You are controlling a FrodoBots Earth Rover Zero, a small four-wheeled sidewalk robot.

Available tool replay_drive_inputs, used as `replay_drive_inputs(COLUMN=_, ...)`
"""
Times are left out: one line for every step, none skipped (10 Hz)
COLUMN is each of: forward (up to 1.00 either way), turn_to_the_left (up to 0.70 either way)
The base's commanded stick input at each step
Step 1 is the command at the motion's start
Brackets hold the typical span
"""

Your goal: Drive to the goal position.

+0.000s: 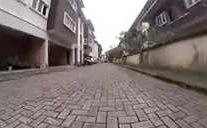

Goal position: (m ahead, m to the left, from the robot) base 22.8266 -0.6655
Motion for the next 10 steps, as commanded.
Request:
replay_drive_inputs(forward=0.7, turn_to_the_left=0.0)
replay_drive_inputs(forward=0.7, turn_to_the_left=0.0)
replay_drive_inputs(forward=0.7, turn_to_the_left=0.0)
replay_drive_inputs(forward=0.7, turn_to_the_left=0.0)
replay_drive_inputs(forward=0.7, turn_to_the_left=0.0)
replay_drive_inputs(forward=0.7, turn_to_the_left=0.0)
replay_drive_inputs(forward=0.7, turn_to_the_left=0.0)
replay_drive_inputs(forward=0.7, turn_to_the_left=0.0)
replay_drive_inputs(forward=0.7, turn_to_the_left=0.0)
replay_drive_inputs(forward=0.7, turn_to_the_left=0.0)
